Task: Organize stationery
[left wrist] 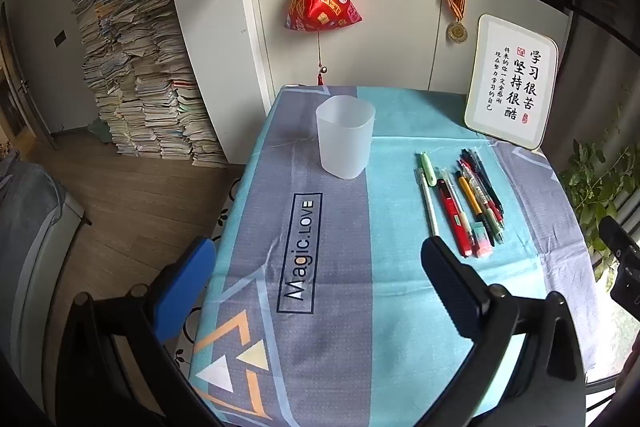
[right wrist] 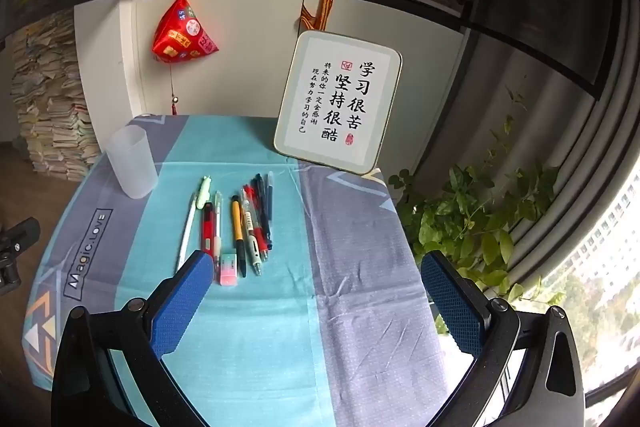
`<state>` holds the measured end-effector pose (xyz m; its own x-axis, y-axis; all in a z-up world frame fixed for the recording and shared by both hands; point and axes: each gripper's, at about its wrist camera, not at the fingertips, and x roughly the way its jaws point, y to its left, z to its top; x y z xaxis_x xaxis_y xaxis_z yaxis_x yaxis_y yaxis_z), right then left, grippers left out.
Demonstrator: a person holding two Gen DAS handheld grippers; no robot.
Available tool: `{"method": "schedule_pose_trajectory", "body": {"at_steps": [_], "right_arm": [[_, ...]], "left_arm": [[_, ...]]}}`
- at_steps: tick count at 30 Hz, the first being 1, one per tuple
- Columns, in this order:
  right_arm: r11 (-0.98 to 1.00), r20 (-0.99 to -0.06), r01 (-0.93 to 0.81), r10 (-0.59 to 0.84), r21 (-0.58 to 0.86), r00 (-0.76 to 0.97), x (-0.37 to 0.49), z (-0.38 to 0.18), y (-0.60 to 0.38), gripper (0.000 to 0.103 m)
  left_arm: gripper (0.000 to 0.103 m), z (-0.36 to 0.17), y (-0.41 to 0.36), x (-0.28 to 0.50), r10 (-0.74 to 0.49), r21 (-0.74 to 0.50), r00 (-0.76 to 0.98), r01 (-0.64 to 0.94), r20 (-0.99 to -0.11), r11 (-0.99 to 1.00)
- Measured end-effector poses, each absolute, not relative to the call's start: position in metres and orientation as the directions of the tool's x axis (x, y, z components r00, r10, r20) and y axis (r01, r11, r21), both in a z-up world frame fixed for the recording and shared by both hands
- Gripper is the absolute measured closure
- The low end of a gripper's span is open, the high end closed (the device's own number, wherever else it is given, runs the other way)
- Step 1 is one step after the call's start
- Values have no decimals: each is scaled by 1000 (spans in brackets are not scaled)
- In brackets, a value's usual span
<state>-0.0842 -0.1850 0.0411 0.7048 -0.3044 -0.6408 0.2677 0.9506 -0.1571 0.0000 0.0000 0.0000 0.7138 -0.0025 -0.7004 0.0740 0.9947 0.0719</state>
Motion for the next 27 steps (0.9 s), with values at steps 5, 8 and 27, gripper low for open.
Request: {"method": "schedule_pose_trajectory", "body": {"at_steps": [5, 8, 27], "right_arm": [[951, -641, 268, -302, -154, 705, -85, 41, -185, 0], [951, -642, 268, -304, -156, 704, -84, 41, -184, 0], [952, -645, 261, -300, -159, 702, -83, 42, -183, 0]], "left_arm": [[1, -1, -2, -1, 11, 85, 716, 67, -698, 994], [1, -8, -8, 2, 15, 87, 712, 65, -702, 994], [1, -3, -3, 1, -16, 58, 702, 82, -712, 995]]}}
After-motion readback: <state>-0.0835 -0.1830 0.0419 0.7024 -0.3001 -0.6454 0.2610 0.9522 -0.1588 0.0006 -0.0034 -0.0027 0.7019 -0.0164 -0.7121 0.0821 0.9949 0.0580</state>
